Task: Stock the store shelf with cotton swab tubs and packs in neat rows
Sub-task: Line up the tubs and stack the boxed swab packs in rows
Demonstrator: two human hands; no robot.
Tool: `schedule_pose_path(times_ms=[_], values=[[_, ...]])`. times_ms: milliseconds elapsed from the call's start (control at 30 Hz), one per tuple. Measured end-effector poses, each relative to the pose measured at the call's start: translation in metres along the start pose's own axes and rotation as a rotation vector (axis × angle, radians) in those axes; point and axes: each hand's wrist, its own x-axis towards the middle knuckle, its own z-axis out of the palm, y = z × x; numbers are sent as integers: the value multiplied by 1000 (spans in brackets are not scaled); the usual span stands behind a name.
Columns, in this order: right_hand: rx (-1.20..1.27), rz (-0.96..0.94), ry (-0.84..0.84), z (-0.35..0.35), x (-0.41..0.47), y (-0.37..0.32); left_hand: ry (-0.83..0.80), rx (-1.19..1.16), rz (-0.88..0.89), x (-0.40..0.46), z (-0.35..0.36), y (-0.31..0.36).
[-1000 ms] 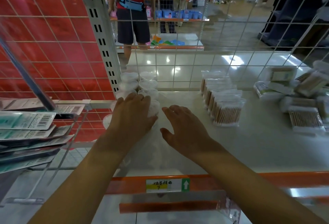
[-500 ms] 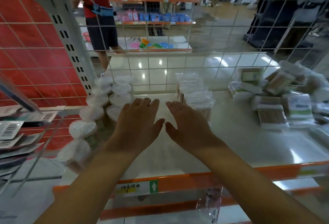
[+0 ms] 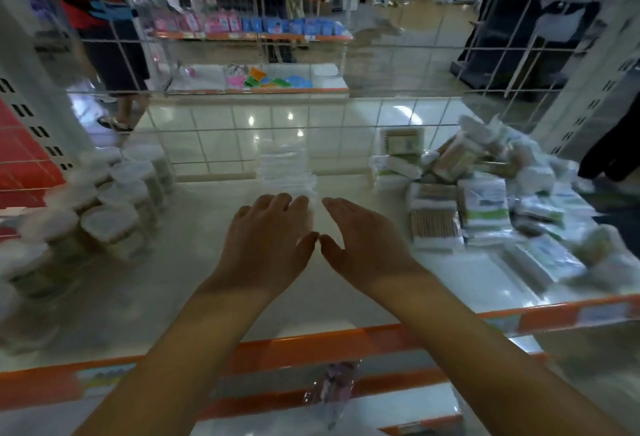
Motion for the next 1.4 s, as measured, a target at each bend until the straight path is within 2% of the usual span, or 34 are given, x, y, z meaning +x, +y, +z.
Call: schedule_pose_path(times_ms=[567, 667, 833, 900, 1067, 1300, 1400], values=[[-61, 215, -19, -36, -56, 155, -125, -90, 45, 45, 65, 131], [-29, 222, 89, -33, -55, 182, -144, -82, 71, 50, 79, 139], [12, 235, 367, -27, -43, 230, -110, -48, 120, 63, 99, 144], [11, 226, 398, -28, -35, 246, -107, -24, 131, 65, 105, 144], [-77, 221, 160, -24, -25, 264, -119, -30, 138, 61, 116, 143], [9, 190, 266, -21, -25, 260, -122, -12, 166, 61, 117, 141], [89, 179, 319, -23, -30, 258, -104, -39, 122, 62, 116, 141]])
